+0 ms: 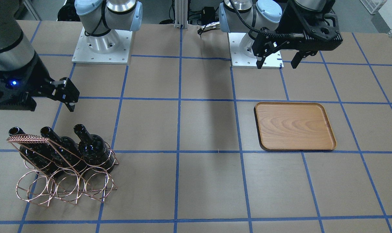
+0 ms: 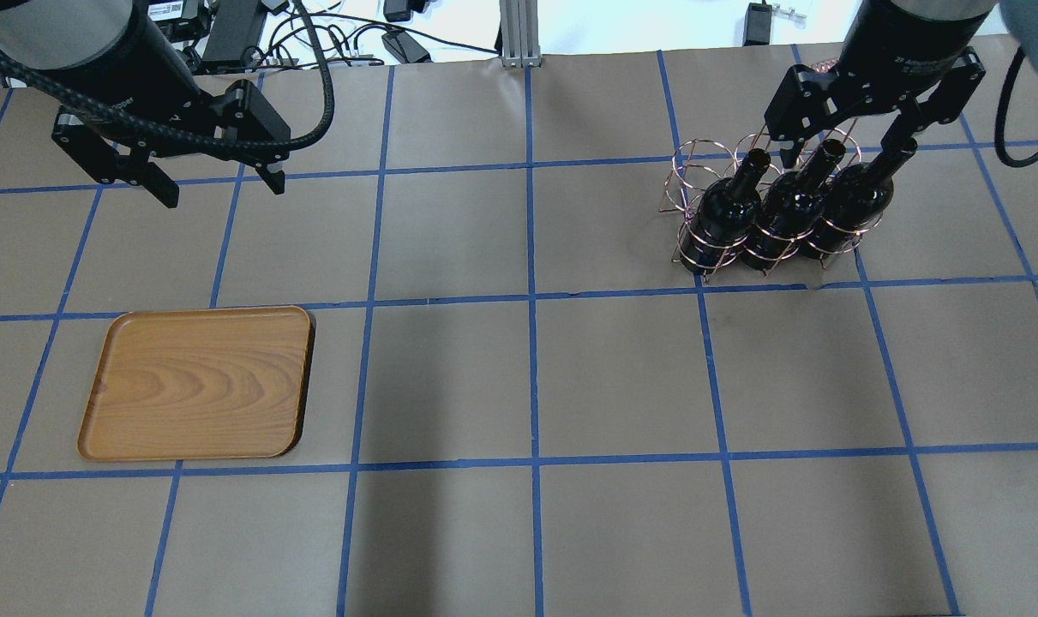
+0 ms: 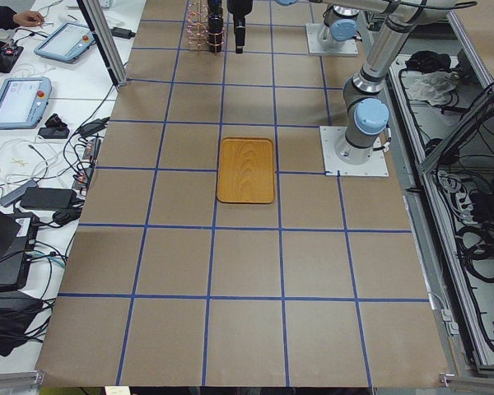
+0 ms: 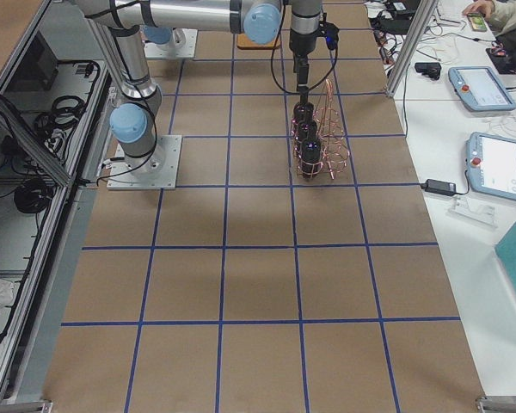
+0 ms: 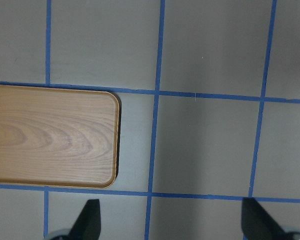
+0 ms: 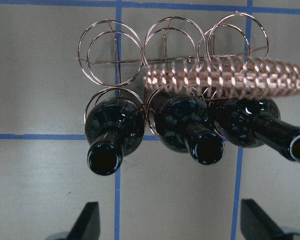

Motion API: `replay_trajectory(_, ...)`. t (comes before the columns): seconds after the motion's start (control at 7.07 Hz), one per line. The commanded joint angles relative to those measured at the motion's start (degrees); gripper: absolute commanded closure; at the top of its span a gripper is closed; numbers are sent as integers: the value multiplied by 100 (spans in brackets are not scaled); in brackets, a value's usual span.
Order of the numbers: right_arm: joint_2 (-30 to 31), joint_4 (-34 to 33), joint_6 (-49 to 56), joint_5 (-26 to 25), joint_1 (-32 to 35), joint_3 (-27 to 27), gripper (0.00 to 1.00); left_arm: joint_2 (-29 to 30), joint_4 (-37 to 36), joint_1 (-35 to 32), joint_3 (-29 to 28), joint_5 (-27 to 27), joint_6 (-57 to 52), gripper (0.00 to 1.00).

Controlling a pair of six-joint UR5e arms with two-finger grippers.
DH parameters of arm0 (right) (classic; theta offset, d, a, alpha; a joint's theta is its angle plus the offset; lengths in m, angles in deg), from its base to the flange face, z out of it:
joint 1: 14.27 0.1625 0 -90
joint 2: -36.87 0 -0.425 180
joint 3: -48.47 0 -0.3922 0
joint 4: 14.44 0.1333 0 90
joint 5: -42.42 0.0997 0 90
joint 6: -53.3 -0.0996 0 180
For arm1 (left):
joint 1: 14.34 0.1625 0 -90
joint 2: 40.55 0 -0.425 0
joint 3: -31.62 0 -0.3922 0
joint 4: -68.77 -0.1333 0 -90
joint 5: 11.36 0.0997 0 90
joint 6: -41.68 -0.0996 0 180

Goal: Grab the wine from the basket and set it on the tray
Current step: 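Lower the right gripper over the wine rack toward the middle bottle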

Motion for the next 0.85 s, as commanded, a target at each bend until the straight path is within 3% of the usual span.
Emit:
replay_trajectory(0.0,-279,-186,286,-2,-83,-5,1,1,0,3,0,0,0,0)
replay_trajectory(0.28,-386,-282,453,15,-337,-5,6,1,8,3,0,0,0,0)
replay_trajectory(0.71,-587,-450,481,24,-347,4,22,1,8,3,0,0,0,0)
